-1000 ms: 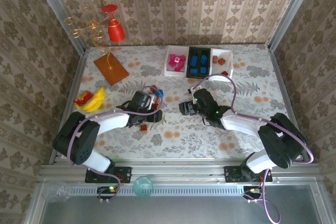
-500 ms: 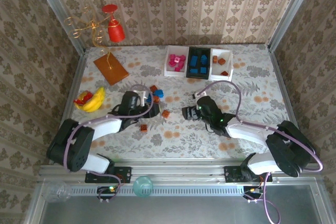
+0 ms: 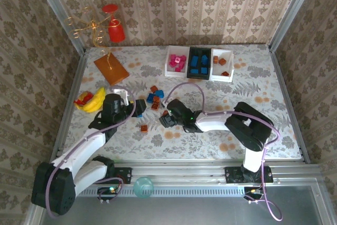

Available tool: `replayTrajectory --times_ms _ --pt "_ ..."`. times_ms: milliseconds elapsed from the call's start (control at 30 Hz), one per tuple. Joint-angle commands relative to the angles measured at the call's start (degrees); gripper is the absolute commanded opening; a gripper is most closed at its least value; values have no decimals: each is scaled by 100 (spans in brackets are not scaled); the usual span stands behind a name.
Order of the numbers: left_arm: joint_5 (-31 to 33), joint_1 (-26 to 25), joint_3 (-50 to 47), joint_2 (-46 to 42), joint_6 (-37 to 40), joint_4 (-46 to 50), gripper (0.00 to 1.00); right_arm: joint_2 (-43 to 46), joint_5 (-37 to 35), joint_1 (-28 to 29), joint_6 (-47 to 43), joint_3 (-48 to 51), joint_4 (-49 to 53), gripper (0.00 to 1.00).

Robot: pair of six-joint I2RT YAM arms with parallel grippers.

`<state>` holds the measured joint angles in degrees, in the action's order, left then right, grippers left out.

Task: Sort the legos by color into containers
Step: Pick up the lego from the center of the table, then place the lego in the container.

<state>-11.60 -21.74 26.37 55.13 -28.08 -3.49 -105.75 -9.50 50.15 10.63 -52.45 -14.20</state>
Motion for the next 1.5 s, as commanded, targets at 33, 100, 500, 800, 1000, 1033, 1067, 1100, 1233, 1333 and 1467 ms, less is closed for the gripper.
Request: replayTrajectory --times_ms 33,100,500,800,1000,1033,1067,1100,1233,1333,1467 --pt "141 67 -149 -268 223 387 66 -444 -36 -26 -280 -415 394 66" --pt "136 83 -175 -306 226 401 66 -607 -77 -53 -337 -574 506 63" --pt "-54 91 -159 -166 178 255 66 -334 229 -254 -370 -392 429 34" --pt "-212 -120 103 126 59 29 66 1298 567 -937 116 412 387 29" --pt "-132 -695 930 887 308 214 66 2403 949 -2059 554 759 373 27" --pt "-88 -770 1096 1070 406 255 66 2542 965 -2254 591 771 412 27" --pt "-44 -824 1232 1228 482 261 67 2573 983 -2427 626 763 440 27" --pt "16 -871 1370 1427 627 241 67 2787 1033 -2621 682 763 453 27" --pt "358 -962 1651 2030 933 222 67 2918 1233 -3285 908 630 562 27" --pt "373 -1040 1482 2109 952 -116 67 2856 1283 -3620 908 427 690 27" --pt "557 -1122 1195 2011 1064 -543 67 2456 1443 -4031 964 6 910 26"
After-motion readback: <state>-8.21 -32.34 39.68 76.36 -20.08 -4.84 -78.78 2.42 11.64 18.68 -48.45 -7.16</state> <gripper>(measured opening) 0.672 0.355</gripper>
